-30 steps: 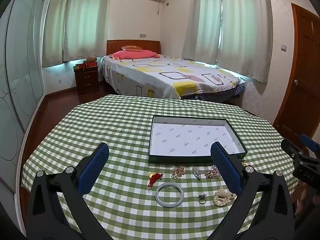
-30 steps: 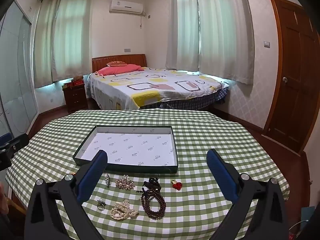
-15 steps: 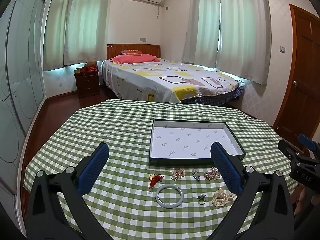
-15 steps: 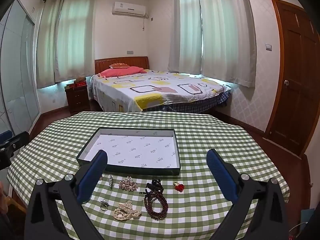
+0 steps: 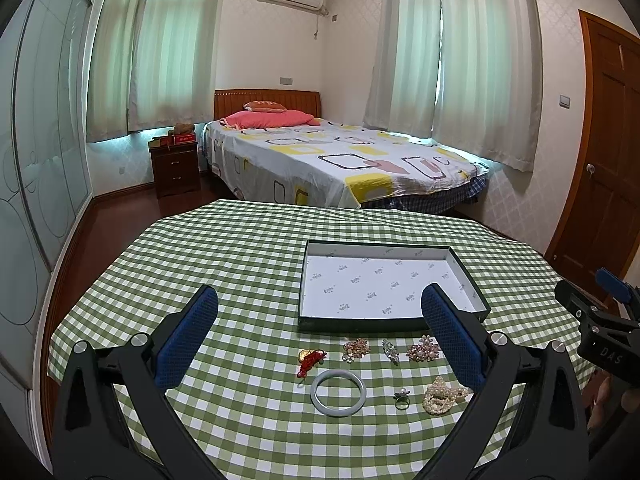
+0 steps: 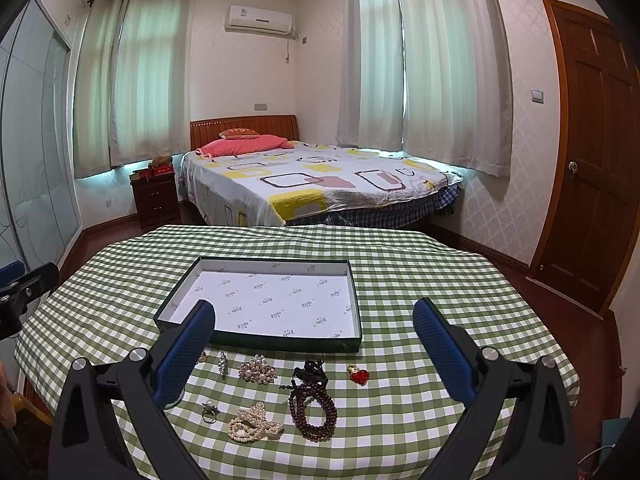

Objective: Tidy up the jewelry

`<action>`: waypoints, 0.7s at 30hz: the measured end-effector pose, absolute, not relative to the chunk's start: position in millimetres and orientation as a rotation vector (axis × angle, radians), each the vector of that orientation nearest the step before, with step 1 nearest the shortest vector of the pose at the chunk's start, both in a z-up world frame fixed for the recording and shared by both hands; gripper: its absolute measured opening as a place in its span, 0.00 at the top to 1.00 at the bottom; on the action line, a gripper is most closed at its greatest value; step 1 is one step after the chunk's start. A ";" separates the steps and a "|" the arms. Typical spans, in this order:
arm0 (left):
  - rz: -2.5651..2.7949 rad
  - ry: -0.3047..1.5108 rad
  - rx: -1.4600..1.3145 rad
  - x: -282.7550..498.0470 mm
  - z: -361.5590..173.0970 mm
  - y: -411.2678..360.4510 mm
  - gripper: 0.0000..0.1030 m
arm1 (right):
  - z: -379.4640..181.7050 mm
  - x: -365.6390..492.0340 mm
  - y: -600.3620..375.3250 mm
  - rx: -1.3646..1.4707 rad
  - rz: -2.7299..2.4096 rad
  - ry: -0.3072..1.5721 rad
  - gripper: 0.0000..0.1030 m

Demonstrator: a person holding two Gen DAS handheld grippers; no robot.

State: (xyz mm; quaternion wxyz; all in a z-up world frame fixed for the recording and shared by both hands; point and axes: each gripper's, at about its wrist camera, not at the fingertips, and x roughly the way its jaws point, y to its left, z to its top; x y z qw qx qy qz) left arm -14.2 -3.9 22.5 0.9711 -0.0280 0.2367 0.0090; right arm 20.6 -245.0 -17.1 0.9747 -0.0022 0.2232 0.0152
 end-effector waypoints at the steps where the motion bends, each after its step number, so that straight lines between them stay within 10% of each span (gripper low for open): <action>1: 0.019 0.477 -0.057 -14.4 22.3 -4.1 0.04 | -17.1 20.6 -245.0 -0.004 0.031 0.450 0.06; 21: 0.017 0.460 -0.053 -19.3 23.6 -4.9 0.04 | -18.5 19.3 -244.1 -0.006 0.034 0.450 0.06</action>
